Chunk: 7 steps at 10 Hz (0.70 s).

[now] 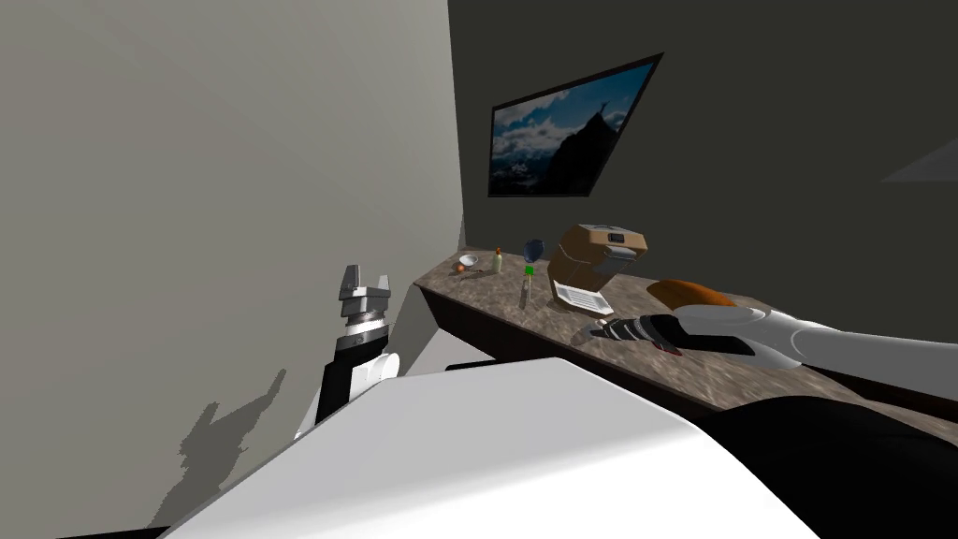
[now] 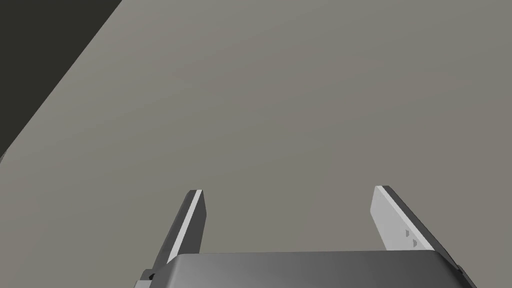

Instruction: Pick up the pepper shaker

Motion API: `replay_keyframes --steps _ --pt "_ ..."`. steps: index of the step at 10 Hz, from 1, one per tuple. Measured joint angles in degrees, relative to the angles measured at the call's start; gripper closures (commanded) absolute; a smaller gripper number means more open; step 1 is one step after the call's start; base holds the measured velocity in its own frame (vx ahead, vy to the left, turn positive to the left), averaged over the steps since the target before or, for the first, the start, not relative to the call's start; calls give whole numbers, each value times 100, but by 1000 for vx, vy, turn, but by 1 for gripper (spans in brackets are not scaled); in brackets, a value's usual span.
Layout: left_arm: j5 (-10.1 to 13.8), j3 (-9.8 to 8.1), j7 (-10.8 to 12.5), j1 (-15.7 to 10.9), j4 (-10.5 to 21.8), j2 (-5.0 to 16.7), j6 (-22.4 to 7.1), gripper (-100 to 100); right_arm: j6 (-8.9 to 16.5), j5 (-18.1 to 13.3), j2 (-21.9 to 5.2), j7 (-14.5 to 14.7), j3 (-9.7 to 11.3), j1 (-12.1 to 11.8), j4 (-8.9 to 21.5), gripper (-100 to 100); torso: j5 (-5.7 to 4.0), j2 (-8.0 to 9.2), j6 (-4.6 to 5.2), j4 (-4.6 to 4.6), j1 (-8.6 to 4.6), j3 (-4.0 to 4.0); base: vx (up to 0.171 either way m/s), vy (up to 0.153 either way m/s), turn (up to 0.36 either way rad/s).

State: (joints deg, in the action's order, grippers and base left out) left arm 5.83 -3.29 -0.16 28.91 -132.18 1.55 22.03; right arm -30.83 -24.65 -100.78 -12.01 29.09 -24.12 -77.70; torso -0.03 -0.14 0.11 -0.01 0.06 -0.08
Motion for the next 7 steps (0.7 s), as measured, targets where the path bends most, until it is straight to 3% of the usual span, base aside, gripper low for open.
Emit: replay_keyframes --steps 4,5,6,7 --pt "0 0 0 0 0 0 0 0 -4 1 -3 1 0 -1 2 100 -6 -1 -3 -1 -4 -1 0 0 0" --pt "0 0 0 0 0 0 0 0 -4 1 -3 1 0 -1 2 0 -6 -2 -4 -1 -4 -1 0 0 0" --pt "0 0 0 0 0 0 0 0 -4 1 -3 0 0 -1 2 100 -6 -2 -4 -1 -4 -2 -21 3 84" --pt "0 0 0 -1 0 0 0 0 -68 59 -50 2 -23 -31 62 100 -3 2 -9 1 -3 1 -43 10 88"
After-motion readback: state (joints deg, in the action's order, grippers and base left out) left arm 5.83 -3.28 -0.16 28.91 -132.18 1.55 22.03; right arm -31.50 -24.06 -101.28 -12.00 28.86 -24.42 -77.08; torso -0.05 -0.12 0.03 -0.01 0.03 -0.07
